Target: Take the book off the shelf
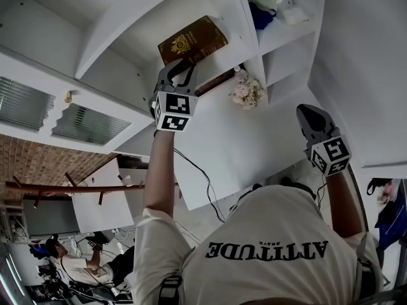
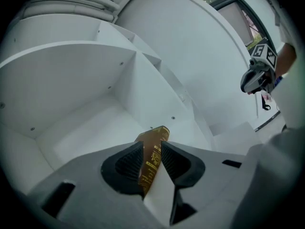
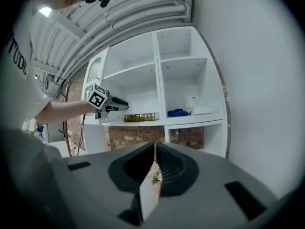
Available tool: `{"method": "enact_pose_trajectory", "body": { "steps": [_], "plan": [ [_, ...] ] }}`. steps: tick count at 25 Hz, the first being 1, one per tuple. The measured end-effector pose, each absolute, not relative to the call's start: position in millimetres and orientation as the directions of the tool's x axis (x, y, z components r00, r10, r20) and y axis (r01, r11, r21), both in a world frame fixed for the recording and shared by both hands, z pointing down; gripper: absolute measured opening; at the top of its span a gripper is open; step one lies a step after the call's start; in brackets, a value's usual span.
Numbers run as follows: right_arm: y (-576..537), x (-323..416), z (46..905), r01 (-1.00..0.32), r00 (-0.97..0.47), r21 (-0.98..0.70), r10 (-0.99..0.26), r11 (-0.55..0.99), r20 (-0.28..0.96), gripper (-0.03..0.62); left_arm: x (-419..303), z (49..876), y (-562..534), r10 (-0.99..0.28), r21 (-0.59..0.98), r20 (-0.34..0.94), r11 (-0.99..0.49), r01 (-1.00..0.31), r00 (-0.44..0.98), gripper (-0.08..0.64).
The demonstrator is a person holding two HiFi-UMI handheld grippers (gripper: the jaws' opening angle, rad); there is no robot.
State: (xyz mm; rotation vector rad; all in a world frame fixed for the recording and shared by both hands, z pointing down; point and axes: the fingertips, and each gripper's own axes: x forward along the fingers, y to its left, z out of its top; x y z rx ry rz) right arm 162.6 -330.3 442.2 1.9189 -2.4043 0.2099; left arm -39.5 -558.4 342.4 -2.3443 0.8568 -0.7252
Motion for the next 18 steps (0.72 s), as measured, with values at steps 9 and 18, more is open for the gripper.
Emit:
{"method": "enact_pose_trajectory", "body": {
  "steps": [9,18],
  "plan": [
    [-324.3,163.4,452.4,-0.979,-0.200,-0.077,-0.966,0.189,0.165,0.034,-14.1,366.9,-596.9,-0.647,-0.700,0.460,-0.686,-0.200,0.609,0.135],
    [-315.5,180.8,453.2,-0.987,-0.150,-0.085,-0.975,0.138,0.161,0.034,-15.1,400.3,-628.8,-0.582,-0.655,0.617,-0.753,-0.065,0.530,0.207]
  ]
}}
